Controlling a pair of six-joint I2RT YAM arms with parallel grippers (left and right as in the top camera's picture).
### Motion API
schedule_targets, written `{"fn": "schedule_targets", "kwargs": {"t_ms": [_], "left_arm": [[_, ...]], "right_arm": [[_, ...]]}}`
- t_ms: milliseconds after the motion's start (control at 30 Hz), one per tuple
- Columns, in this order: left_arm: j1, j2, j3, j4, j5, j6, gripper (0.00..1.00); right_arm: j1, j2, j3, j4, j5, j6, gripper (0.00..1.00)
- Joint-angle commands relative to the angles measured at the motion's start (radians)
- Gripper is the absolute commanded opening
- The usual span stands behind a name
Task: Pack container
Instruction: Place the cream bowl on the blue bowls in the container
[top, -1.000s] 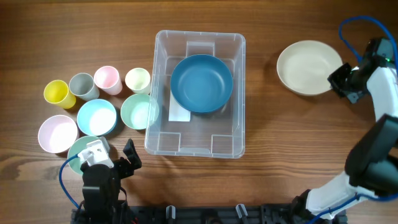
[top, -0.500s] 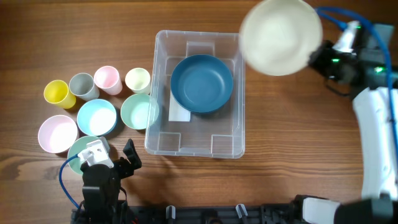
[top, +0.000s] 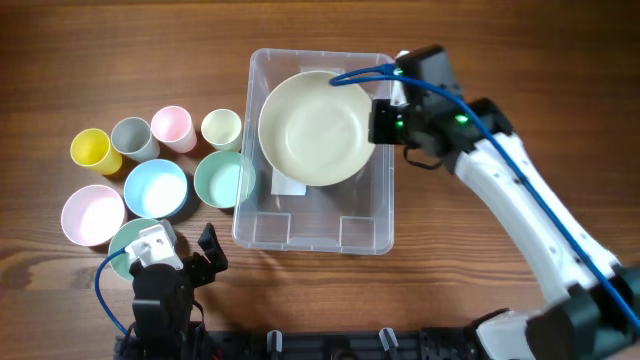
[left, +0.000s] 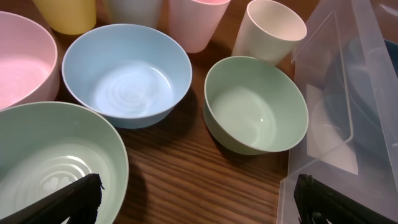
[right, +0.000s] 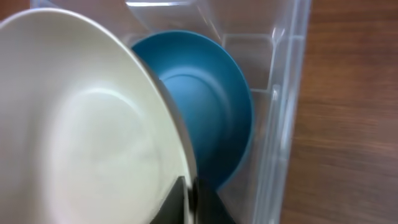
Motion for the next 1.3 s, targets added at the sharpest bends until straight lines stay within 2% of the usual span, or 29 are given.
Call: {"fn": "schedule_targets", "kwargs": {"t_ms": [0, 100, 267, 400, 533, 767, 867, 1133, 1267], "left_arm": [[0.006, -0.009, -0.005, 0.002, 0.009, -0.002, 1.0], [0.006, -0.009, -0.005, 0.002, 0.009, -0.002, 1.0], [0.006, -0.009, -0.005, 0.002, 0.009, -0.002, 1.0], [0.006, -0.009, -0.005, 0.002, 0.009, -0.002, 1.0], [0.006, -0.009, -0.005, 0.002, 0.009, -0.002, 1.0], [0.006, -0.009, -0.005, 0.002, 0.009, -0.002, 1.0], [0.006, -0.009, -0.005, 0.002, 0.009, -0.002, 1.0], [0.006, -0.009, -0.005, 0.004, 0.008, -0.002, 1.0], [0.006, -0.009, -0.005, 0.083, 0.023, -0.004, 1.0]], "right_arm": [[-0.002, 0.039, 0.004, 0.047, 0.022, 0.014, 0.47], [-0.022, 0.002, 0.031, 0.081, 0.015, 0.014, 0.55], [-0.086, -0.097, 0.064, 0.093, 0.022, 0.014, 0.57], [-0.202, -0.173, 0.064, 0.082, 0.03, 0.018, 0.58], [-0.354, -0.184, 0.064, 0.031, 0.05, 0.068, 0.65], [-0.632, -0.145, 0.063, -0.008, 0.038, 0.184, 0.82], [-0.687, -0.134, 0.063, -0.026, 0.02, 0.187, 0.99], [-0.695, -0.125, 0.063, -0.038, 0.02, 0.187, 1.0], [-0.695, -0.125, 0.063, -0.066, 0.02, 0.187, 0.99]]}}
